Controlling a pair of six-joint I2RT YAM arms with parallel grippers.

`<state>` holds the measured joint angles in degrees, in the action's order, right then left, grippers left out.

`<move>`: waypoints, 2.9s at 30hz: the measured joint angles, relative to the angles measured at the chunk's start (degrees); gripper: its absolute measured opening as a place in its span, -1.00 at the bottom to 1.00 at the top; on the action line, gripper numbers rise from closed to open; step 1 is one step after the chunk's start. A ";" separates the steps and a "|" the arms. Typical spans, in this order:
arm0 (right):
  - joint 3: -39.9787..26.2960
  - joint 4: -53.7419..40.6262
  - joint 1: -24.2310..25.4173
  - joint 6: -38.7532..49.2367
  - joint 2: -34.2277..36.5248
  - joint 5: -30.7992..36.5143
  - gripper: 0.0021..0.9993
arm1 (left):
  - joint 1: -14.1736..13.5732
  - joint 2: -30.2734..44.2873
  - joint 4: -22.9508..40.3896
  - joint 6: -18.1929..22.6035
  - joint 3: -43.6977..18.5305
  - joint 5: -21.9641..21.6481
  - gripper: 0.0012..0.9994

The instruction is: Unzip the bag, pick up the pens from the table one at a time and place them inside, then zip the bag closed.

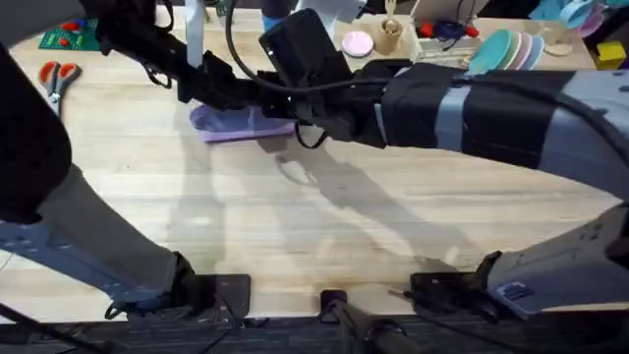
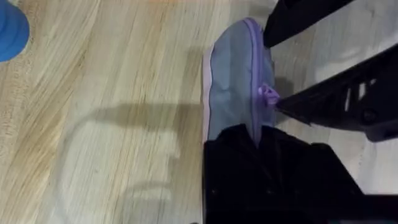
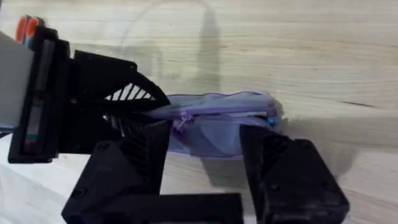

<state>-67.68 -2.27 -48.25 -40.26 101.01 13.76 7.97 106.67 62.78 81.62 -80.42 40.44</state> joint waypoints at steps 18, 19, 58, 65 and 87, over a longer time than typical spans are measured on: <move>0.02 2.38 -1.87 -1.75 1.48 0.69 0.21 | -0.02 0.00 0.18 0.09 0.00 -0.08 -0.92; 0.02 2.53 -1.84 -1.76 1.78 0.87 0.21 | -0.01 0.00 0.17 0.16 0.00 -0.09 -0.92; 0.00 2.50 1.13 1.66 -0.06 -2.09 -0.94 | -0.02 0.00 0.09 0.26 0.00 0.29 -0.92; 0.00 2.62 3.12 1.74 -0.60 -3.13 -0.94 | -0.17 0.00 -0.02 0.24 0.00 0.45 -0.92; -0.49 -7.78 12.43 1.77 -1.53 -3.47 -0.95 | -1.04 0.00 0.22 0.22 0.00 0.66 -0.92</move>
<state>-68.17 -10.05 -35.82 -38.49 99.48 10.29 6.92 106.67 63.01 81.85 -80.42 41.10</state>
